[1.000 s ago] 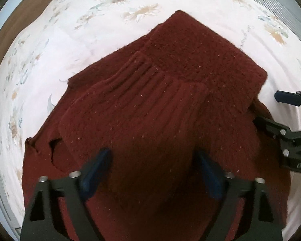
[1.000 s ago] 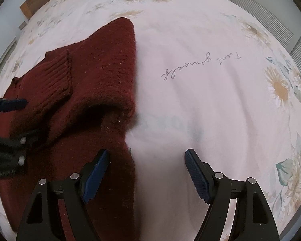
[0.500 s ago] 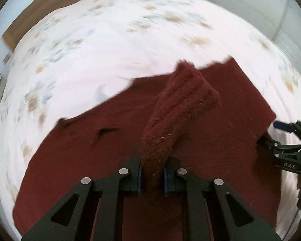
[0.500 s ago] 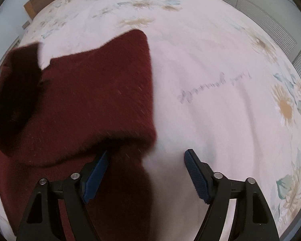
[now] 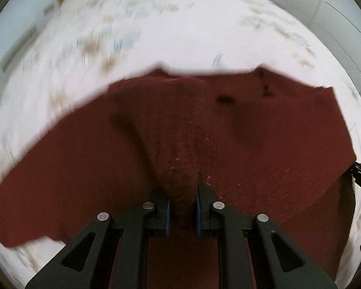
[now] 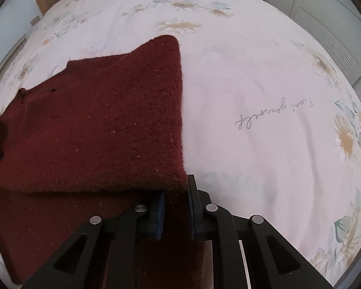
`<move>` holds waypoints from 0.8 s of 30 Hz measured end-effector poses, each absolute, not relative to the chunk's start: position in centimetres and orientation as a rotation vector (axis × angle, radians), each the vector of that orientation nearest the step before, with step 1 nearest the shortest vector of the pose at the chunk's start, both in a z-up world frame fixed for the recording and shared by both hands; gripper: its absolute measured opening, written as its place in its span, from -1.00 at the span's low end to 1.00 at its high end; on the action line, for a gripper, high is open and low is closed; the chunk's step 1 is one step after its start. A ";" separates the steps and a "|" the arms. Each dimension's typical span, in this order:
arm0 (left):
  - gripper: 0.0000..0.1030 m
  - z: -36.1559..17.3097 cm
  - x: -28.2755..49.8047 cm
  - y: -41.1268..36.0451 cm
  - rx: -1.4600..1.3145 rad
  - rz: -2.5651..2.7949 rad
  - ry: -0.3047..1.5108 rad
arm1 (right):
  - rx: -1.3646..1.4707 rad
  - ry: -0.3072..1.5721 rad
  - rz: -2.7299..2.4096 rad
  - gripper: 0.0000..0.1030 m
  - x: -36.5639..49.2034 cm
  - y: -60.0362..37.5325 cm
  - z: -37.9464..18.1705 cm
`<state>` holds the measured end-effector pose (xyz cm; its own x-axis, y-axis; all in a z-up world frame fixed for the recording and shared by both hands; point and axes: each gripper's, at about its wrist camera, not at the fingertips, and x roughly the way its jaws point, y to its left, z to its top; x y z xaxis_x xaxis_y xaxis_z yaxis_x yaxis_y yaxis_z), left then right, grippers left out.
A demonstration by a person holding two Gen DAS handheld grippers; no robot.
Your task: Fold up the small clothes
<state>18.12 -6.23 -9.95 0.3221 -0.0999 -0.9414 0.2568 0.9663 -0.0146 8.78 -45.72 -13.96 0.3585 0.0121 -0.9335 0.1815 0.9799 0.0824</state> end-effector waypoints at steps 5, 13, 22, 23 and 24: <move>-0.41 -11.6 18.3 -4.6 0.057 -0.209 1.274 | 0.179 1.219 -0.106 -0.69 9.1 -45.7 -14.0; 0.08 -10.1 19.2 -1.0 0.018 -0.157 1.336 | 0.186 1.230 -0.090 -0.63 9.2 -45.3 -13.7; 0.89 -8.2 22.4 3.0 -0.031 -0.111 1.316 | 0.149 1.234 -0.084 0.05 8.4 -45.4 -12.3; 0.89 -8.2 22.9 2.8 -0.028 -0.116 1.321 | 0.149 1.233 -0.082 0.05 8.2 -45.5 -12.2; 0.89 -8.5 23.5 2.5 -0.026 -0.120 1.337 | 0.149 1.235 -0.081 0.05 8.1 -45.5 -12.2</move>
<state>23.49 2.46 -8.54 0.2268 -0.1024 -0.9685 0.0722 0.9935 -0.0882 8.08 -45.52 -12.18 0.3278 0.0188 -0.9445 0.1422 0.9874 0.0690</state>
